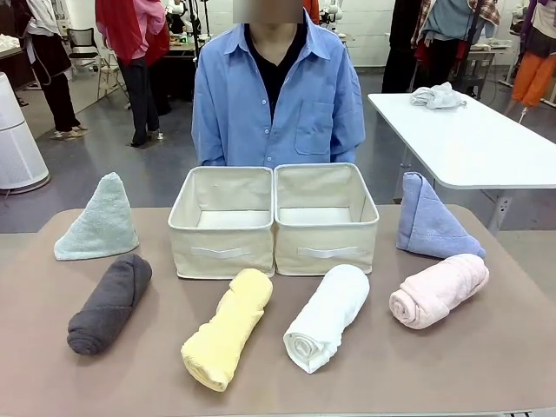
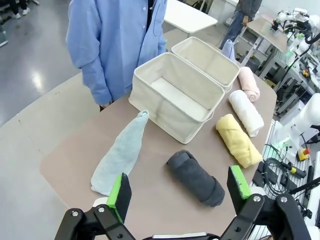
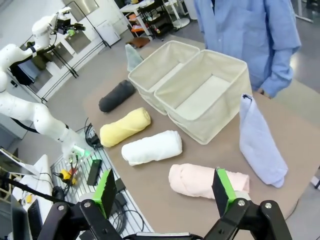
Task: Sort the towels based on their folding style.
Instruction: Pick up one triangle-folded towel and place it in the left Fabric basket.
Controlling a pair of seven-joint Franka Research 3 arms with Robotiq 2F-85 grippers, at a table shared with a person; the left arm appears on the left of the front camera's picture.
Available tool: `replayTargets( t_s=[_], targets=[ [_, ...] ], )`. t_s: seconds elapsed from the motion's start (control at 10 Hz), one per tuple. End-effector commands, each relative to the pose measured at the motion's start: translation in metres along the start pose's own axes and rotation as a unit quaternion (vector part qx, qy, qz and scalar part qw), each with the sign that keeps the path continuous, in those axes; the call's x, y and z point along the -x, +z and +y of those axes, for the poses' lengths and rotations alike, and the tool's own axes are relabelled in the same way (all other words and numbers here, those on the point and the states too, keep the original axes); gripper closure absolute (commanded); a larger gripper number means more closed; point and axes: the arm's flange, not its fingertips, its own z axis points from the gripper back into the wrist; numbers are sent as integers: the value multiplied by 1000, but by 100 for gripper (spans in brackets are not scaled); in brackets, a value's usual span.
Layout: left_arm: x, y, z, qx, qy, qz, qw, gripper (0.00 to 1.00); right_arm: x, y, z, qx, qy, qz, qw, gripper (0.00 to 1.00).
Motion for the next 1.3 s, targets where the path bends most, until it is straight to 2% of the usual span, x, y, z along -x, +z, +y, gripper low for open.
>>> replayTargets(
  t_s=[0.0,0.9,1.1,1.2],
  targets=[
    [2,1,1,8,3,-7,1000,0,0,0,-1,3,-2,2,1000,0],
    [2,0,1,2,4,0,1000,0,0,0,-1,3,-2,2,1000,0],
    [-31,-25,0,-21,-36,79,996,0,0,0,-1,3,-2,2,1000,0],
    [-53,-45,5,-65,-51,124,989,0,0,0,-1,3,-2,2,1000,0]
  ],
)
